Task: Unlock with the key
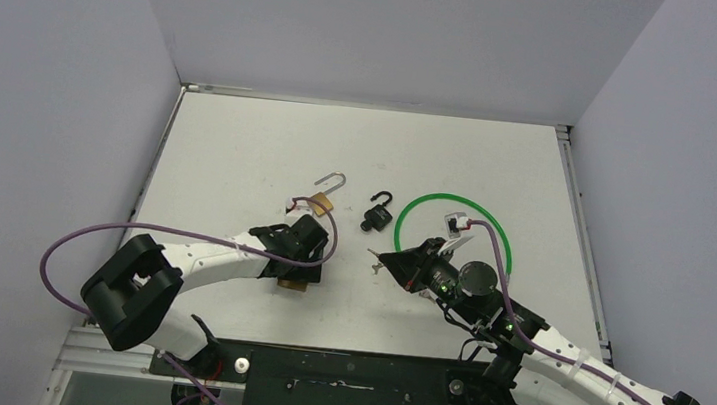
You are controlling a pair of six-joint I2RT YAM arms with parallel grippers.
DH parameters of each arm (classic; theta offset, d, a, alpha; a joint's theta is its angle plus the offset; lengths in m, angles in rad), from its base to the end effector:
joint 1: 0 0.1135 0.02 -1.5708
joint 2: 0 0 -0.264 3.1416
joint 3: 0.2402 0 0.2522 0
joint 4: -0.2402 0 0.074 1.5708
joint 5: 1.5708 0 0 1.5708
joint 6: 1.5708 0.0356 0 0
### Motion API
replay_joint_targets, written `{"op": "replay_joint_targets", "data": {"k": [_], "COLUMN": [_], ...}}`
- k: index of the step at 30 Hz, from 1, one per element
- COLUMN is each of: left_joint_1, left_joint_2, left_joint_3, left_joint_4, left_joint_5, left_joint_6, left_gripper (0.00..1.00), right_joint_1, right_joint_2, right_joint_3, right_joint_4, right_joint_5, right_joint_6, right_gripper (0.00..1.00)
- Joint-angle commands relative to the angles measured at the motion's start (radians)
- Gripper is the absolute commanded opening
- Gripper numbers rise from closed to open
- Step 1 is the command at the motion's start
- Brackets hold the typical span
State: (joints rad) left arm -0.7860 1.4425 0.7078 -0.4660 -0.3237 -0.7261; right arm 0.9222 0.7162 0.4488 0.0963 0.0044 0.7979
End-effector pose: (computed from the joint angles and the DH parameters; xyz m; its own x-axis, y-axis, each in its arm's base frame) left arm 0.1827 -0.1669 0.1552 -0.8840 -0.0056 -0.4674 0.0034 0.9998 -0.0184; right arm 0.1094 0.1441 0.2613 -0.6404 0.3402 -0.6885 -0.4810 0.5213 0.7049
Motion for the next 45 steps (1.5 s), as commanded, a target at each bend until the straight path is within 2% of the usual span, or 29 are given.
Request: {"op": "replay_joint_targets", "data": {"k": [1, 5, 10, 19, 26, 33, 45], "left_joint_1": [-0.02, -0.031, -0.037, -0.005, 0.058, 0.09, 0.097], "left_joint_2": [0.067, 0.057, -0.091, -0.366, -0.482, -0.573, -0.699], "left_joint_3": [-0.034, -0.022, -0.039, -0.066, -0.118, -0.21, -0.394], "left_joint_4": [-0.073, -0.081, -0.03, 0.103, 0.28, 0.398, 0.588], "left_joint_5": [0.053, -0.007, -0.014, 0.127, 0.277, 0.324, 0.298], "left_joint_6": [-0.043, -0.075, -0.112, -0.267, -0.454, -0.661, -0.993], "left_gripper": [0.66, 0.47, 0.4, 0.39, 0.39, 0.37, 0.36], "right_joint_1": [-0.005, -0.005, -0.005, -0.002, 0.034, 0.201, 0.325], "right_joint_2": [0.0, -0.003, -0.013, 0.016, 0.139, 0.295, 0.423], "right_joint_3": [0.005, 0.007, -0.01, -0.042, -0.039, 0.037, 0.135], "right_joint_4": [0.052, 0.042, 0.049, 0.101, 0.171, 0.165, 0.201], "right_joint_5": [0.011, 0.019, 0.021, -0.054, -0.129, 0.091, 0.302], "right_joint_6": [0.0, -0.003, 0.004, -0.016, -0.036, -0.085, -0.183], "right_gripper": [0.0, 0.0, 0.0, 0.0, 0.0, 0.0, 0.0]}}
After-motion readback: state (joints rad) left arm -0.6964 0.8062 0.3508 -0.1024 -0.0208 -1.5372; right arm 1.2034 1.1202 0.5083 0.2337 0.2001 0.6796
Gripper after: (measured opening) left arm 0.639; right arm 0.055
